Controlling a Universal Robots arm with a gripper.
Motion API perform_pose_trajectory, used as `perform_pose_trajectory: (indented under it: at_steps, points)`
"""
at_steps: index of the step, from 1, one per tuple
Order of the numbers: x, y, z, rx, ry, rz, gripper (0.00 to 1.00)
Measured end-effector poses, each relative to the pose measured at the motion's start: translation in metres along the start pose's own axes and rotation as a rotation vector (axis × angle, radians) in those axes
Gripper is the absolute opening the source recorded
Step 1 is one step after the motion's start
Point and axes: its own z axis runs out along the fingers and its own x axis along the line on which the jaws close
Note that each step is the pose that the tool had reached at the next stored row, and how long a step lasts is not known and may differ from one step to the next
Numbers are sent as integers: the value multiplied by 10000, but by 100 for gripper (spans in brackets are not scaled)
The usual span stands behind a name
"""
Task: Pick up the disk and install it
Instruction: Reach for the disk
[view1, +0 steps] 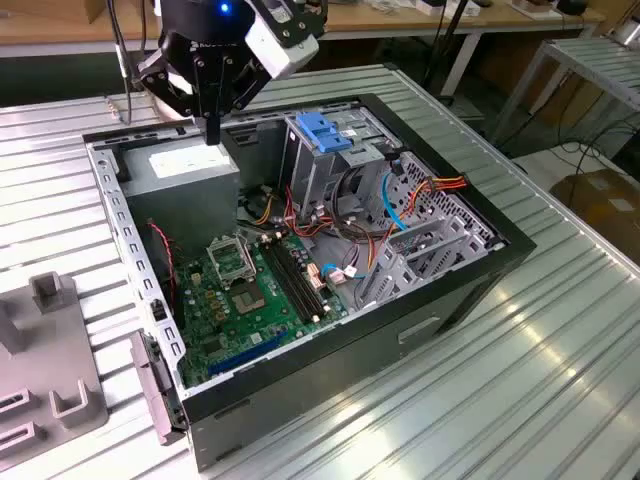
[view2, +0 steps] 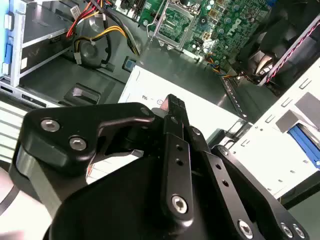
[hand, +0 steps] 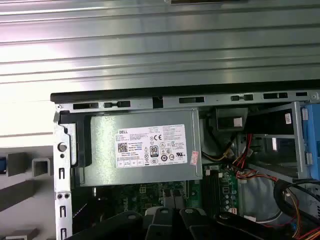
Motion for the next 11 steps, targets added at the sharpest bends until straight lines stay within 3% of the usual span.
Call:
perform_pose_trajectory:
  at_steps: [11]
  points:
    - [154,-12,0,0,0,1,10]
